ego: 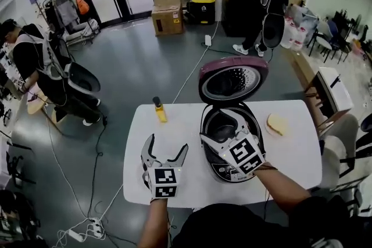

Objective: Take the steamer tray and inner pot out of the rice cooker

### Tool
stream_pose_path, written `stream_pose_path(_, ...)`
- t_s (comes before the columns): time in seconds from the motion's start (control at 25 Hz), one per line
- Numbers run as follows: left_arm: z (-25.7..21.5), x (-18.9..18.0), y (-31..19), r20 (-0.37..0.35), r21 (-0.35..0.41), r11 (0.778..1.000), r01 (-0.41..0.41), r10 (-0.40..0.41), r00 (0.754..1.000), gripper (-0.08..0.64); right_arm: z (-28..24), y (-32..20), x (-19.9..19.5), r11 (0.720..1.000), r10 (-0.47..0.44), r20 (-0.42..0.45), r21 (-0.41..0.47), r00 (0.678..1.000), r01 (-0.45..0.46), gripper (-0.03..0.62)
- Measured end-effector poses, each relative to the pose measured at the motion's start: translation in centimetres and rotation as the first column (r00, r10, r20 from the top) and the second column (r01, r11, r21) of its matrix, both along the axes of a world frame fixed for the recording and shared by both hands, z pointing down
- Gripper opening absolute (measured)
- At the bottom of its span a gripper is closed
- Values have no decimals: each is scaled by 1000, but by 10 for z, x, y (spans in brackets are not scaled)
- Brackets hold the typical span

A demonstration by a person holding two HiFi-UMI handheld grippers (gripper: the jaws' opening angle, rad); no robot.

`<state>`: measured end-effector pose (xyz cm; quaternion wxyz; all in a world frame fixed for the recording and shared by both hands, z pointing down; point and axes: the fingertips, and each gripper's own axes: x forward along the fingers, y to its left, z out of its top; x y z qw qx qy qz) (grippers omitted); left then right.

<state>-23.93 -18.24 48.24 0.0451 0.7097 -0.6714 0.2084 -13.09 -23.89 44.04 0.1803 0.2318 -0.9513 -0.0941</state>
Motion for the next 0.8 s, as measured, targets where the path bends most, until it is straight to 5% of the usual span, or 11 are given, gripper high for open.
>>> stream_pose_path(0.12,6,36,-14,-58,-24,998,-60,58,997,468,7,-14,43,990,73,23,-123,997,-70,351)
stream_pose_path(0.2,9,59,-21,-184,-39,993,-108,99,978,454,11,-22,69,972,115,47,-209,992,-103,351)
stream_pose_path(0.28,14,77,-25,-362,-58,986,-156,125,924,444,16,-27,93,948,152,81,-295,985,-122,351)
stream_pose_path(0.4,20,96,-32,-584,-94,972,-218,123,802,443,23,-36,128,888,214,140,-441,967,-132,351)
stream_pose_path(0.56,26,113,-44,-786,-128,957,-261,62,615,445,39,-51,170,745,315,187,-656,931,-121,351)
stream_pose_path(0.8,49,123,-50,-917,-194,938,-288,-69,394,449,79,-66,209,446,459,223,-895,860,-6,351)
